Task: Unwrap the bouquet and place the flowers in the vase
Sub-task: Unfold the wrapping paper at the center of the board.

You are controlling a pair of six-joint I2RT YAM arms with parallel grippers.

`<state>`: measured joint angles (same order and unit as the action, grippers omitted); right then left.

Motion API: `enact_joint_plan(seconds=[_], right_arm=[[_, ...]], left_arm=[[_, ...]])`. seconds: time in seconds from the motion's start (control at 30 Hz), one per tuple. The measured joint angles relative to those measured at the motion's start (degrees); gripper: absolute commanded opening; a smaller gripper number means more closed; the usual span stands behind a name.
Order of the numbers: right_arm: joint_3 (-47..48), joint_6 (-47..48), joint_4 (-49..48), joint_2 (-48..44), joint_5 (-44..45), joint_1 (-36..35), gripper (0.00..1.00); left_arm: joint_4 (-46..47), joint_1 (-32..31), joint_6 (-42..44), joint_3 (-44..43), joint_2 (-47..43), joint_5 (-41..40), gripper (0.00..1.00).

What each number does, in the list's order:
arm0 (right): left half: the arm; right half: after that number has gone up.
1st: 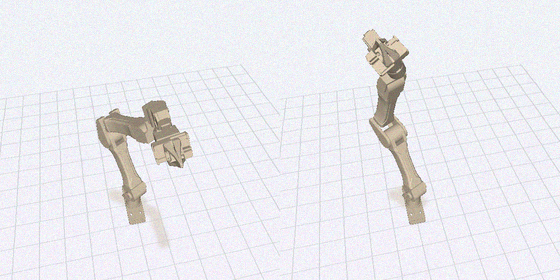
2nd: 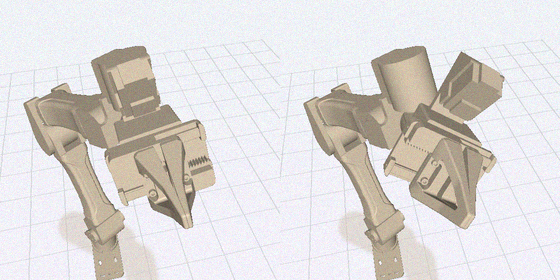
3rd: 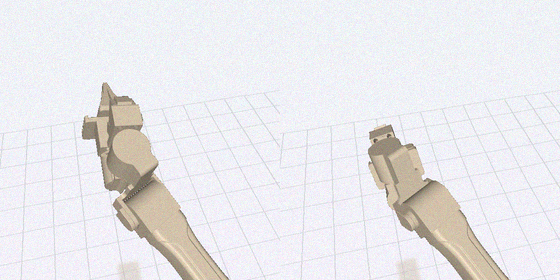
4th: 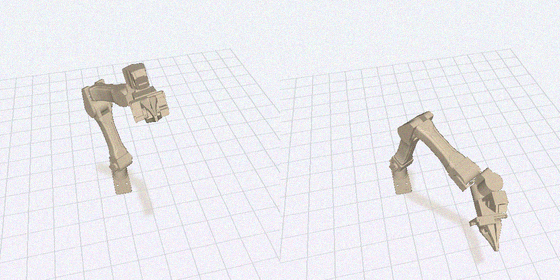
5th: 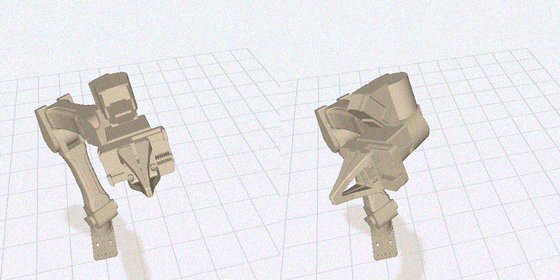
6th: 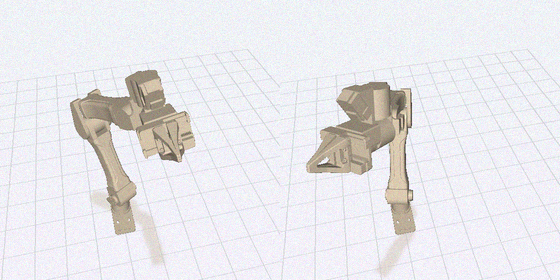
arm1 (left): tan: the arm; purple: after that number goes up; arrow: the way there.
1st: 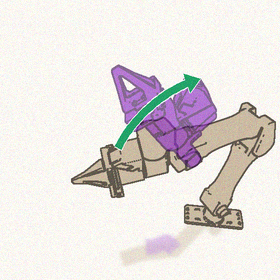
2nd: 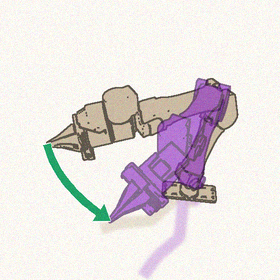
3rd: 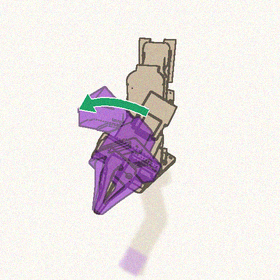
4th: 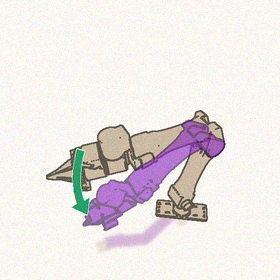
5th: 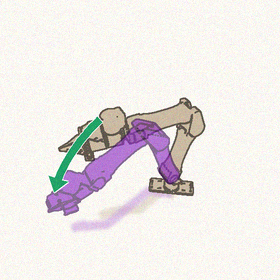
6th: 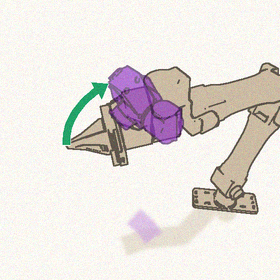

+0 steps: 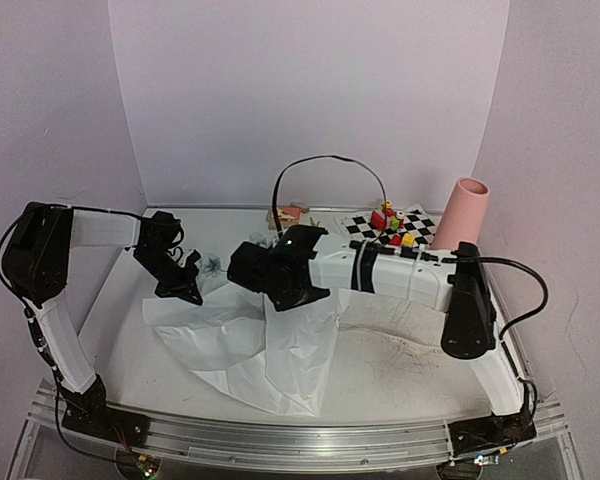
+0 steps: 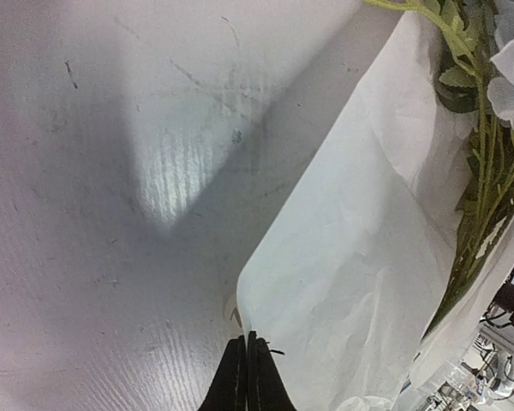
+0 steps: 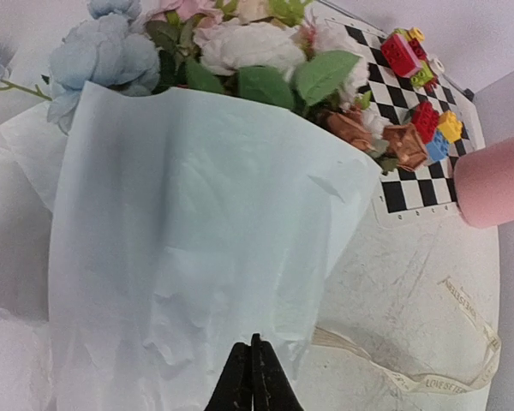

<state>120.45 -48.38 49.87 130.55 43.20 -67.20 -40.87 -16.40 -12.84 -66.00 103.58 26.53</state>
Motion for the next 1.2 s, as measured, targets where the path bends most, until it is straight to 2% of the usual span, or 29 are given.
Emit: enact_joint_plan(seconds=[0.1, 0.2, 0.27, 0.37, 0.57, 0.7, 0.77, 1.03, 1.2], right_arm=[[-5.6, -2.9, 0.3, -5.7, 0.1, 0.0, 0.01], [-11.7, -5.5, 0.6, -11.6, -0.1, 0.3, 0.10], [-15.6, -5.2, -0.8, -15.3, -1.2, 0.5, 0.23], [-20.0, -3.1, -4.0, -19.3, -4.1, 0.8, 0.50], [-20.7, 0.6, -10.4, -19.9, -9.9, 1.2, 0.67], [-18.6, 4.2, -13.8, -17.9, -13.9, 1.2, 0.91], [-15.7, 5.7, -15.0, -15.0, -15.7, 1.2, 0.95], [1.6, 5.3, -14.0, 2.1, -16.9, 1.2, 0.94], [3.3, 1.7, -11.8, 4.6, -15.8, 1.2, 0.95]], left_arm=[[1.2, 0.0, -0.4, 0.0, 0.0, -1.9, 0.00], [2.8, 0.0, -0.8, 0.1, 0.0, -3.0, 0.00], [4.0, 0.0, -1.1, 0.2, 0.0, -3.2, 0.00], [5.8, 0.0, -1.3, 0.9, -0.1, -3.0, 0.00], [8.3, 0.0, -1.7, 3.2, -0.4, -2.9, 0.00], [9.7, 0.0, -1.7, 4.4, -0.5, -4.6, 0.00], [10.4, 0.0, -1.9, 4.9, -0.7, -5.4, 0.00], [15.4, 0.0, -2.2, 8.9, -2.4, -7.0, 0.00], [18.8, -0.1, -2.2, 11.3, -3.5, -10.0, 0.00]])
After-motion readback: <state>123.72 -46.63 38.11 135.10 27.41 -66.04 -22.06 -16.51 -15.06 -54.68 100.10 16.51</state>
